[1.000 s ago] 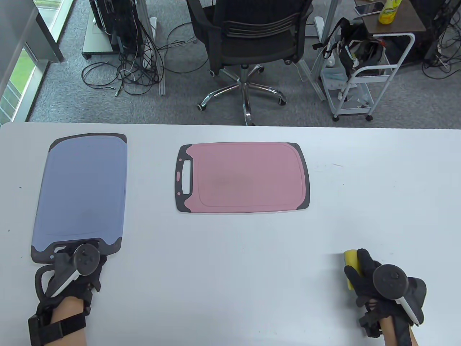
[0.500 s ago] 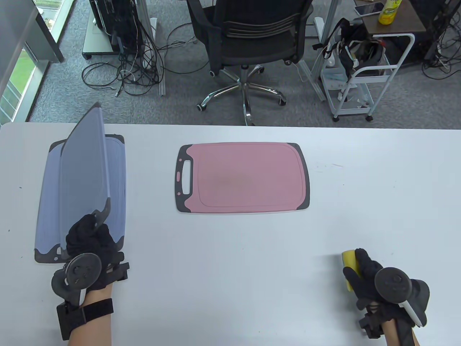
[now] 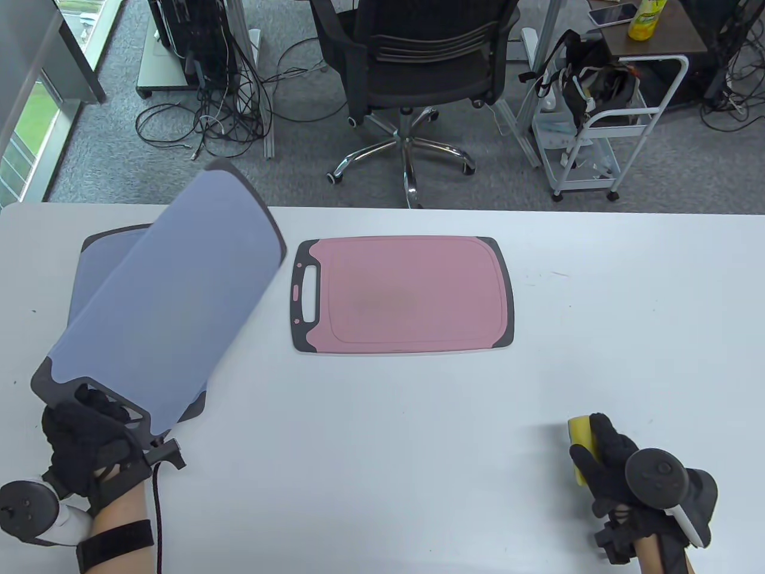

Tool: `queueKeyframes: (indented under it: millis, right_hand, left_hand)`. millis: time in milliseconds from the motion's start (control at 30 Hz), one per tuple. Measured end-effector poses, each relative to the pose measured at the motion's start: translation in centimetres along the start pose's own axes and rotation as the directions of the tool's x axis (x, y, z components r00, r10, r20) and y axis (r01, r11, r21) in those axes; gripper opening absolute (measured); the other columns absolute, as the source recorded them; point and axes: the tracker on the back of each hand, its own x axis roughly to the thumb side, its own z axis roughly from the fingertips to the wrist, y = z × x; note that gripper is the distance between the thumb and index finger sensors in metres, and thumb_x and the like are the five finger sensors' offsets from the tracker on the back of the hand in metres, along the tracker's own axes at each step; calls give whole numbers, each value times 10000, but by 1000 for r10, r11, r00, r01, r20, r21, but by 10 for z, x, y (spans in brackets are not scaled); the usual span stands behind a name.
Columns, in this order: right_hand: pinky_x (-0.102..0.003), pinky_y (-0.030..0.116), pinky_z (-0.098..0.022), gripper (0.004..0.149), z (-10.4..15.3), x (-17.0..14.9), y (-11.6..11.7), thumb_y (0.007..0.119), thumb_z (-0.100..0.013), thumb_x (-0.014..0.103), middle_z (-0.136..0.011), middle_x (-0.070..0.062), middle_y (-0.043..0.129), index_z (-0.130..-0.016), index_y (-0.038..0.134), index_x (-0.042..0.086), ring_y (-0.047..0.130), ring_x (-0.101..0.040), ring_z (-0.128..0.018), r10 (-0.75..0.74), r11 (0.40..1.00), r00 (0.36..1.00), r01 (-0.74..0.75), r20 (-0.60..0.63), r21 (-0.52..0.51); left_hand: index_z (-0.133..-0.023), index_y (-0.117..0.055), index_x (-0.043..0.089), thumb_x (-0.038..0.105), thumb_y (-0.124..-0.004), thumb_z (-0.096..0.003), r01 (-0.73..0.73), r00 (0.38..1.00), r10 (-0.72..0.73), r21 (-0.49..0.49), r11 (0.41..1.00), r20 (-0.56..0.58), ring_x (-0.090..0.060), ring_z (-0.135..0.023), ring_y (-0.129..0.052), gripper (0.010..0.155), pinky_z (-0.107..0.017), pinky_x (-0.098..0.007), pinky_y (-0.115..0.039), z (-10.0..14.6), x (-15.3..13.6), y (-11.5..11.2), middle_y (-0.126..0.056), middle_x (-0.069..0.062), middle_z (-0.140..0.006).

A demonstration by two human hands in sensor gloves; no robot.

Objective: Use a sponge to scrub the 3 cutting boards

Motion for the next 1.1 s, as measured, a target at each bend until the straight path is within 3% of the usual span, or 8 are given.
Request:
queueKeyframes:
  millis: [133, 267, 500, 567, 667, 833, 900, 1100]
  right_hand:
    - [-473, 780, -480, 733, 0, -3, -2, 707, -450, 560, -746, -113, 850, -1014, 621, 100, 927, -229, -519, -11, 1000, 1000, 11, -6, -7]
    - [-473, 780, -480, 733, 1, -6, -5, 707, -450, 560, -747, -113, 849, -1015, 621, 100, 927, -229, -519, -27, 999, 1000, 26, -13, -18]
    - [-473, 781, -479, 733, 1, -6, -5, 708, -450, 560, -746, -114, 849, -1015, 621, 100, 927, -229, -520, -29, 999, 999, 28, -18, -16]
    - [-473, 780, -480, 733, -1, -6, -3, 708, -450, 559, -747, -113, 849, -1014, 622, 99, 927, -229, -520, -12, 1000, 1000, 12, -18, -9]
    - [-473, 779, -481, 732, -2, -3, 2, 707, -452, 559, -749, -115, 848, -1015, 619, 100, 926, -230, -521, -7, 1000, 1000, 7, -17, 6]
    - [-474, 780, -478, 733, -8, 15, 11, 709, -452, 558, -749, -116, 848, -1015, 621, 97, 927, -233, -521, 43, 999, 999, -43, 21, 8]
    - [-473, 780, -477, 731, -14, 29, 16, 709, -453, 557, -748, -116, 848, -1014, 622, 98, 927, -232, -520, 86, 996, 995, -88, 51, 21]
    - [-470, 783, -475, 733, -44, 116, 46, 706, -456, 563, -747, -112, 850, -1016, 621, 99, 927, -227, -519, 231, 962, 948, -257, 221, 95]
  left_hand:
    - [-881, -752, 264, 578, -538, -531, -64, 994, 46, -191, 980, -94, 1, -299, -952, 516, -264, -278, -962, 2, -1, -22, -952, 102, -593]
    - [-885, -768, 251, 578, -544, -547, -108, 973, 2, -444, 889, -233, 1, -286, -955, 521, -242, -277, -967, 11, -5, -53, -964, 94, -582]
    - [-934, -721, 224, 572, -564, -574, -199, 882, -207, -733, 651, -424, -18, -340, -970, 524, -279, -292, -975, 41, -29, -115, -942, 59, -641]
    - [-950, -671, 168, 520, -661, -594, -209, 858, -313, -834, 511, -406, -18, -362, -993, 500, -298, -298, -997, 48, -39, -132, -918, 32, -668]
    - [-953, -664, 127, 477, -732, -590, -177, 816, -418, -861, 476, -399, -56, -380, -1022, 508, -315, -332, -992, 59, -49, -145, -917, -8, -680]
    - [-919, -703, 109, 528, -754, -561, 62, 773, -613, -941, 334, -167, -67, -403, -1064, 554, -330, -326, -997, 62, -62, -158, -938, 17, -658]
    - [-908, -717, 125, 539, -761, -559, 42, 807, -565, -936, 348, -174, -47, -388, -1066, 543, -275, -285, -997, 64, -68, -160, -944, 39, -648]
    - [-915, -715, 155, 550, -745, -574, -42, 766, -576, -917, 396, -284, -3, -399, -1062, 522, -288, -246, -1006, 75, -72, -165, -941, 75, -655]
